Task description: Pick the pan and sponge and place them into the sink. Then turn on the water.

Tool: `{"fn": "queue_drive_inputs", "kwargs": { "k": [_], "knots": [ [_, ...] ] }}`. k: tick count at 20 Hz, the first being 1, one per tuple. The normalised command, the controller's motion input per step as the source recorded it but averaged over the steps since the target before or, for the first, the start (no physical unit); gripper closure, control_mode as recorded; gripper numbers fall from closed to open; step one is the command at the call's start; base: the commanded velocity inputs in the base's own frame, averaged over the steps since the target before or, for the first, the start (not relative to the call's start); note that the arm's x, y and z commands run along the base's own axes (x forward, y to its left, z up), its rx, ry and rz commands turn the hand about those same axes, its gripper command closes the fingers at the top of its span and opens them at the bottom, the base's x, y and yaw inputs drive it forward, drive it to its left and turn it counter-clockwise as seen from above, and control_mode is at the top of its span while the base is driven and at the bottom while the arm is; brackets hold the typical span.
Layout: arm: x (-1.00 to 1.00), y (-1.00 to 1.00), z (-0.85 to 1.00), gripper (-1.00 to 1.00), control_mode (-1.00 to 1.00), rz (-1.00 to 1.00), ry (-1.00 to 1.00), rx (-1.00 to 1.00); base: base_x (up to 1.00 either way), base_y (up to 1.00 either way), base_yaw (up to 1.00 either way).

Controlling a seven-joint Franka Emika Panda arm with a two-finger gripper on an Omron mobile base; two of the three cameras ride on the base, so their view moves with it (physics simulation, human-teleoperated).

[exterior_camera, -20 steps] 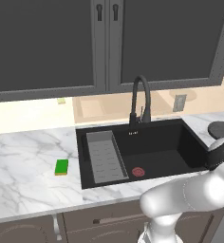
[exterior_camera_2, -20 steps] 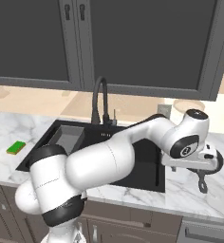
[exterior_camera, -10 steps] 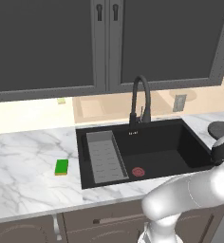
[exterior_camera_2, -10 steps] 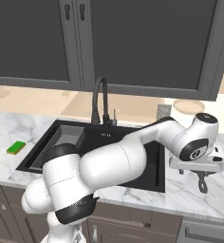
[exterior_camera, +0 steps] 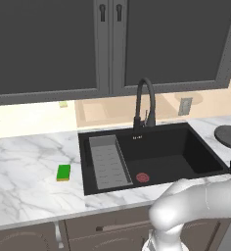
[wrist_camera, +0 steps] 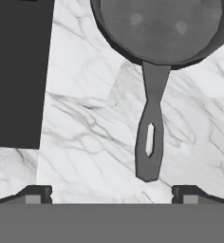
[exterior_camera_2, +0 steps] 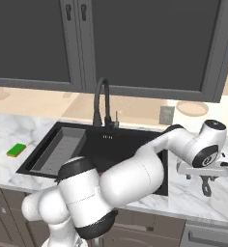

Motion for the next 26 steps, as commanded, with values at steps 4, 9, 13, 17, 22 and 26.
{"fn": "queue_drive_inputs", "kwargs": {
  "k": [4, 9, 13, 17, 22, 26],
  "knots": [
    [0.15, -0.09, -0.2, -1.0, -1.0, 0.03, 0.0, 0.0, 0.0, 0.0, 0.0],
    [0.16, -0.07, -0.14, -1.0, -1.0, 0.03, 0.0, 0.0, 0.0, 0.0, 0.0],
    [0.14, -0.08, -0.1, -1.0, -1.0, 0.03, 0.0, 0.0, 0.0, 0.0, 0.0],
    [0.23, -0.09, -0.12, -1.0, -1.0, 0.03, 0.0, 0.0, 0.0, 0.0, 0.0],
    [0.26, -0.16, -0.17, -1.0, -1.0, 0.03, 0.0, 0.0, 0.0, 0.0, 0.0],
    [0.24, -0.24, -0.2, -1.0, -1.0, 0.03, 0.0, 0.0, 0.0, 0.0, 0.0]
  ]
}}
